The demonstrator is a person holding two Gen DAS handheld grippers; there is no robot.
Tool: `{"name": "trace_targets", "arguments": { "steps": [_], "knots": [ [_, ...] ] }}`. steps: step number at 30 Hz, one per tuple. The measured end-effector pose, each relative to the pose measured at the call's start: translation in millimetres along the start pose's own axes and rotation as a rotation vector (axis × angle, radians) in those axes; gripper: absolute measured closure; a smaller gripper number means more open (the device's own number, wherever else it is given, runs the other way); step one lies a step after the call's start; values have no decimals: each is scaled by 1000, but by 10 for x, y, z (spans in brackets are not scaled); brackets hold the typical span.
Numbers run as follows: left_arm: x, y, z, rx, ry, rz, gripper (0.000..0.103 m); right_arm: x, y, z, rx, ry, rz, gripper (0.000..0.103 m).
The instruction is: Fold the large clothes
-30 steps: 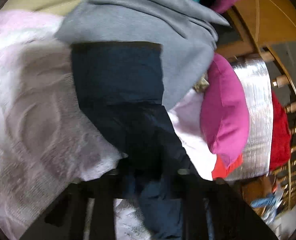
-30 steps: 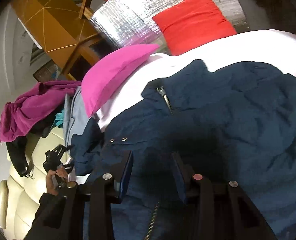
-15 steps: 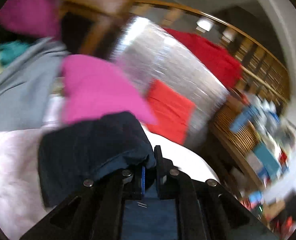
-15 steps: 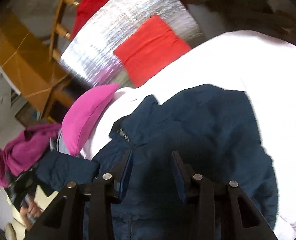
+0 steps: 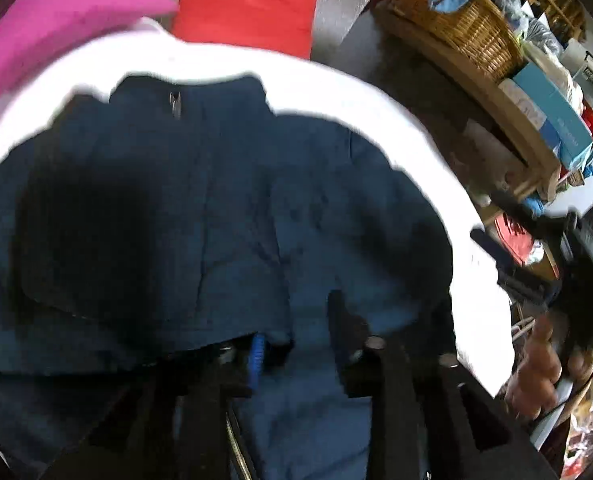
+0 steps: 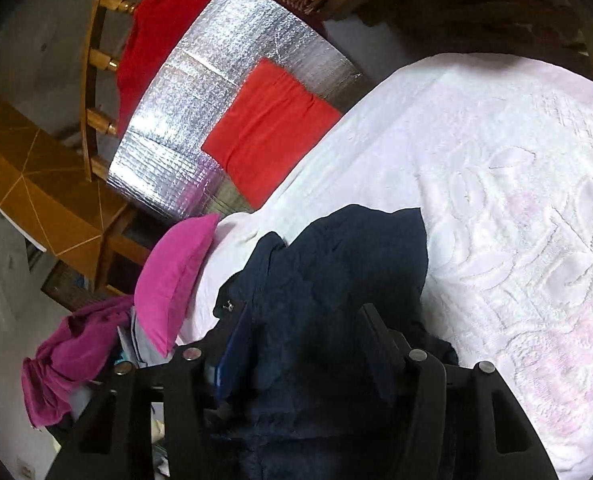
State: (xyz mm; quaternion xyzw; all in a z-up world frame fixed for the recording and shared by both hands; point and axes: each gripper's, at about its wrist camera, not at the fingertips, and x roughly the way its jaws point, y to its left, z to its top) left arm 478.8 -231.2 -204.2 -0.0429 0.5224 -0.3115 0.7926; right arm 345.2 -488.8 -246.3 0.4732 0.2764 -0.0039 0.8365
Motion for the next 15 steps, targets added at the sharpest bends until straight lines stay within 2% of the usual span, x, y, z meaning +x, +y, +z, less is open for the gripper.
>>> {"name": "trace_targets", "arguments": {
  "steps": [1, 2, 3, 5, 10, 11, 13, 14, 15],
  "knots": [
    [-66, 37, -31, -17, -1, -12, 65, 13, 3, 0, 0, 8, 2, 43],
    [-182, 96, -63, -43, -3, -27, 58, 32, 19, -9, -2, 19, 7, 43],
    [-302, 126, -91, -68, -15, -37, 43, 44, 17, -7, -6, 28, 12, 43],
    [-638, 314, -212, -127, -88, -38, 29, 119, 123, -60, -46, 65, 18, 43],
    [-1259, 906, -435, -274, -244, 11, 27, 313, 483, -370, -197, 155, 25, 43],
    [-1320, 1026, -448, -307, -270, 38, 27, 348, 566, -445, -231, 167, 26, 41],
    [-1381, 1325, -494, -381, -311, 146, 27, 445, 795, -641, -333, 196, 24, 34],
    [-1376, 1475, -514, -414, -316, 191, 27, 496, 925, -759, -393, 212, 29, 33],
    [-1356, 1601, -522, -445, -307, 213, 27, 538, 1042, -858, -450, 225, 31, 28]
  ]
}}
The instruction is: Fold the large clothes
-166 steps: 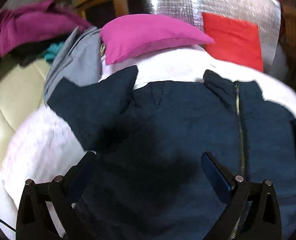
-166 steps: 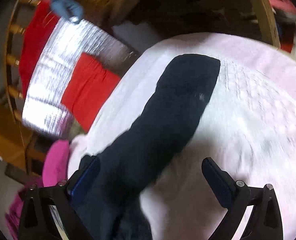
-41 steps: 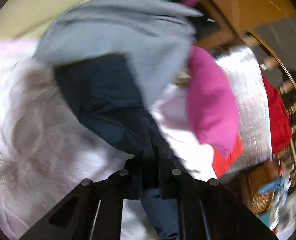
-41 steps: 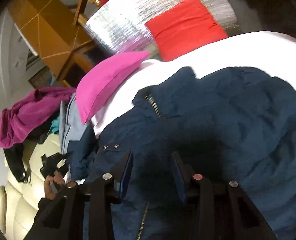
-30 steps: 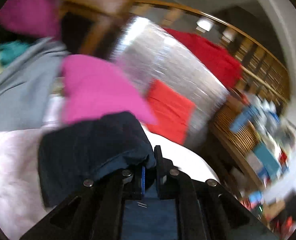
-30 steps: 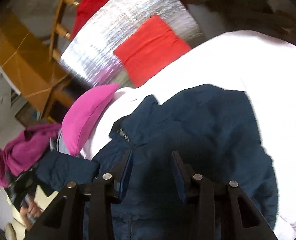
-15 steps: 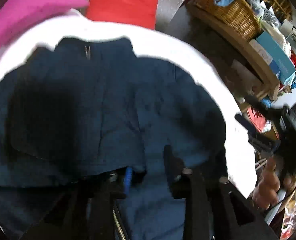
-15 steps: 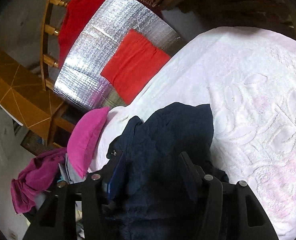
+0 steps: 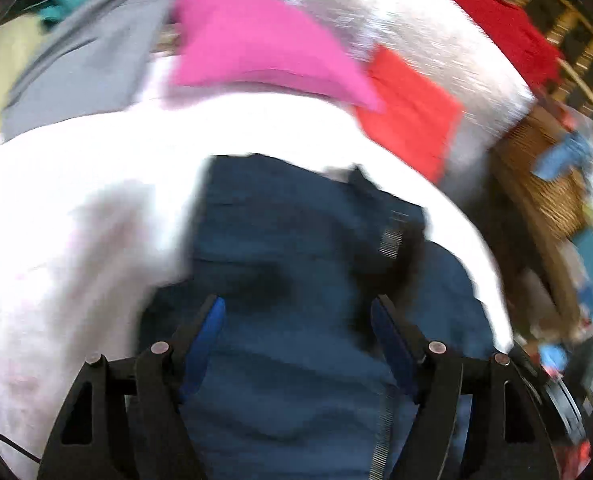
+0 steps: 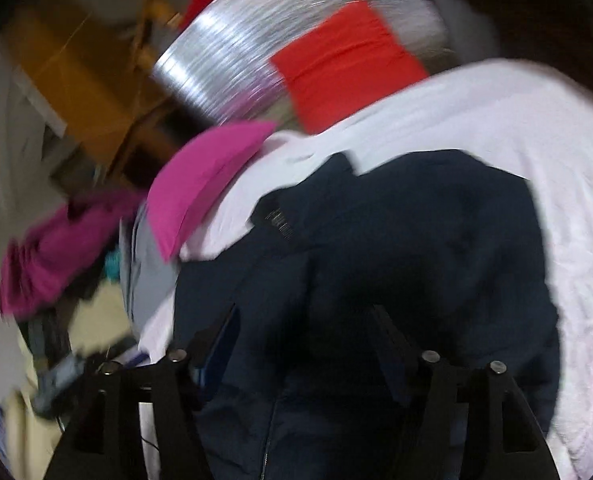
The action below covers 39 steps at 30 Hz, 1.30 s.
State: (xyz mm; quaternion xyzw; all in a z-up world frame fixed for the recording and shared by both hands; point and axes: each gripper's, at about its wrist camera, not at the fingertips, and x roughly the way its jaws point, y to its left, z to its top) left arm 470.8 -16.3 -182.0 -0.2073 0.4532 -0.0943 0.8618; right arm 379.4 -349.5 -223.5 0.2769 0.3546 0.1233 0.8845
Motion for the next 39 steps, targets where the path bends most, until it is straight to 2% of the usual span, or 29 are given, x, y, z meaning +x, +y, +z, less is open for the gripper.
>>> {"name": "trace_targets", "arguments": {
  "steps": [1, 3, 6, 8, 10, 11, 13, 15, 17, 20, 23, 27, 29, 30, 34, 35, 36, 37, 39],
  "knots": [
    [56, 91, 11, -29, 12, 15, 27, 62, 161, -38, -65, 9, -12, 19],
    [173, 222, 3, -88, 26, 32, 27, 176, 504, -154, -214, -6, -46, 13],
    [285, 251, -12, -88, 47, 88, 28, 345, 898, -339, -387, -26, -108, 5],
    [338, 282, -21, -77, 65, 100, 28, 510, 1083, -432, -487, -34, -189, 3],
    [370, 326, -83, -68, 87, 115, 29, 705, 1123, -476, -520, -15, -289, 5],
    [376, 312, -95, -56, 88, 123, 29, 763, 1080, -460, -503, -12, -321, 10],
    [353, 334, -99, -42, 87, 122, 29, 783, 907, -354, -398, 7, -302, 33],
    [334, 340, -89, -35, 90, 119, 29, 674, 706, -237, -269, -20, -275, 39],
    [333, 346, -92, -33, 95, 123, 29, 518, 441, -105, -140, -55, -246, 39],
    [389, 402, -33, -45, 103, 114, 29, 254, -30, -3, 82, -83, -154, 39],
    [353, 403, -41, -26, 101, 115, 29, 63, -547, 1, 286, -84, -101, 38],
    [310, 372, -2, -29, 88, 69, 29, -150, -1141, -48, 526, -86, -8, 32],
    [250, 332, 24, -17, 60, 37, 28, -204, -1380, -84, 628, -114, 53, 25],
    [227, 312, 36, -11, 49, 23, 28, -188, -1444, -93, 653, -112, 78, 18],
    [304, 263, 41, -9, 65, -2, 28, 25, -1573, -170, 731, -55, 186, 19],
    [368, 263, 26, -7, 82, 14, 28, 52, -1542, -150, 734, -51, 186, 22],
    [418, 252, 18, 1, 96, 43, 28, 65, -1539, -145, 732, -54, 178, 41],
    [456, 245, 11, 9, 106, 68, 28, 71, -1517, -123, 707, -43, 155, 66],
    [485, 232, 2, 29, 109, 116, 28, -6, -1457, -89, 664, -38, 123, 69]
  ]
}}
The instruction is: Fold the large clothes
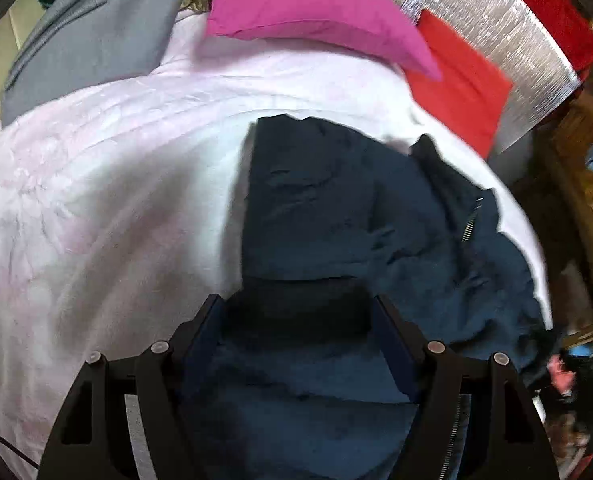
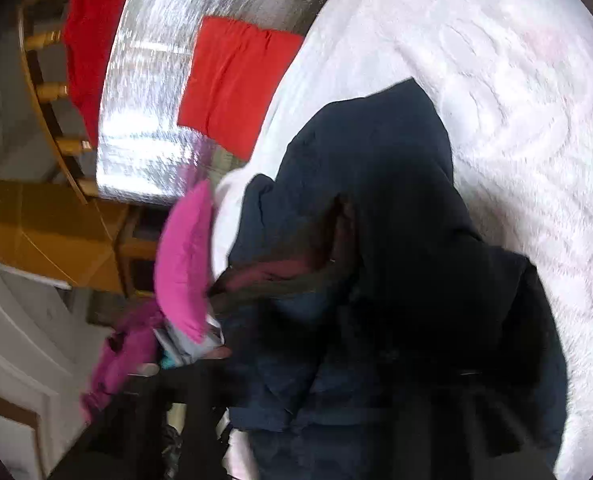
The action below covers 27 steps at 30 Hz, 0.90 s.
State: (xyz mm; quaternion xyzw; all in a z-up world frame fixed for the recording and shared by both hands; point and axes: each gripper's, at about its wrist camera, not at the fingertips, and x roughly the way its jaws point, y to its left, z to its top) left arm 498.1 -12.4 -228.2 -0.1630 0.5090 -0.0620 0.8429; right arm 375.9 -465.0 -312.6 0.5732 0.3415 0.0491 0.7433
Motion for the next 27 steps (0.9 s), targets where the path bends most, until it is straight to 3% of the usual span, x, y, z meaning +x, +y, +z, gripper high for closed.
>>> {"name": "trace_targets", "arguments": {
  "steps": [2, 3, 4, 6, 9, 11, 12, 14, 15, 16, 21, 23, 27],
  "knots": [
    [-18, 11, 17, -7, -1, -3, 28, -89, 46, 30, 8, -4, 18, 68],
    [-32, 18, 22, -10, -2, -7, 28, -138, 30, 69, 30, -15, 34, 62],
    [-43, 25, 26, -12, -3, -11, 28, -197, 3, 90, 49, -30, 35, 35],
    [-63, 41, 31, -15, -3, -20, 28, -300, -75, 122, 89, -78, 44, 8],
    [-121, 50, 36, -20, -11, -53, 28, -288, -119, 138, 127, -46, 94, 8],
    [-175, 20, 40, -6, -28, -73, 28, -174, -54, 98, 87, -4, 45, 9],
    [-190, -4, 34, 3, -34, -79, 28, -112, -28, 70, 65, 16, 20, 14],
    [-188, -42, 29, 16, -29, -84, 28, 72, 29, 12, 20, 72, -44, 51],
    [-159, -57, 19, 25, -20, -75, 28, 107, 55, -6, -8, 82, -81, 79],
    [-133, -59, 13, 28, -14, -65, 28, 139, 126, -35, -64, 66, -138, 84],
    [-110, -37, 26, 23, -22, -51, 28, -23, 464, -66, -246, -69, -169, 90],
    [-66, -55, 20, 38, -8, -19, 28, -41, 541, -76, -337, -124, -221, 90],
    [39, -20, -1, 42, 28, 0, 28, 203, 292, 26, -316, -91, -364, 84]
  ]
}}
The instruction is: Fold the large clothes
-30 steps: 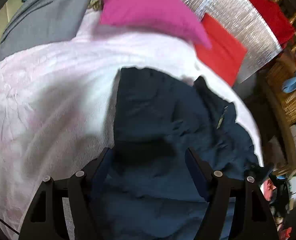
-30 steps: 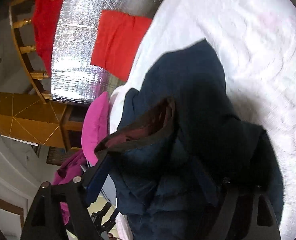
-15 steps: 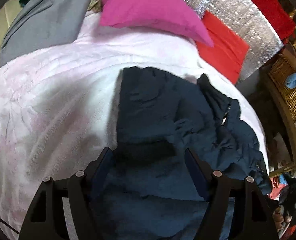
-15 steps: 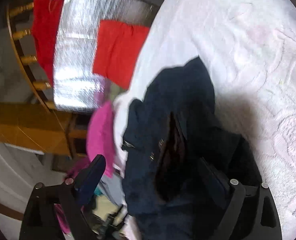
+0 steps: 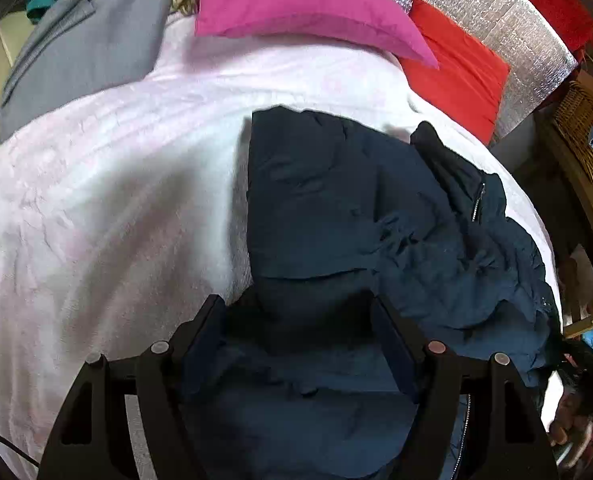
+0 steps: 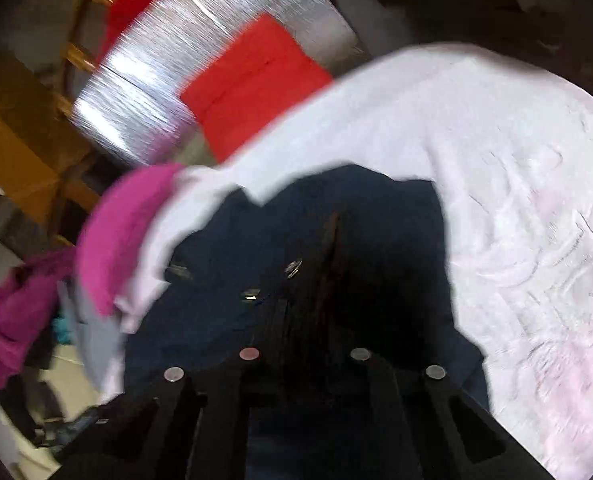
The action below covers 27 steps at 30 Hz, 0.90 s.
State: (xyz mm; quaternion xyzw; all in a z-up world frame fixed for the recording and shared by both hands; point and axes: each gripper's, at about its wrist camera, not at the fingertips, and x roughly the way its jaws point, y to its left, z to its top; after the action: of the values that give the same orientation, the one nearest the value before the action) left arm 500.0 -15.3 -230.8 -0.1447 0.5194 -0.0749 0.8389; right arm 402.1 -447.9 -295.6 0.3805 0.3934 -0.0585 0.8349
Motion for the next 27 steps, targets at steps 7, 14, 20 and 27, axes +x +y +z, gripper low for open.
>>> {"name": "trace_targets", "arguments": {
  "steps": [7, 14, 20, 27],
  "knots": [
    [-127, 86, 20, -5, -10, -47, 28, -487, -143, 158, 63, -123, 48, 14],
    [-96, 168, 37, -39, 12, -100, 26, -279, -438, 234, 135, -51, 47, 12],
    [-1, 153, -7, -23, 15, -122, 27, 239, -211, 191, 36, 46, 16, 50],
    [36, 157, 22, -21, 17, -95, 33, -98, 63, 184, -84, -83, -30, 77]
  ]
}}
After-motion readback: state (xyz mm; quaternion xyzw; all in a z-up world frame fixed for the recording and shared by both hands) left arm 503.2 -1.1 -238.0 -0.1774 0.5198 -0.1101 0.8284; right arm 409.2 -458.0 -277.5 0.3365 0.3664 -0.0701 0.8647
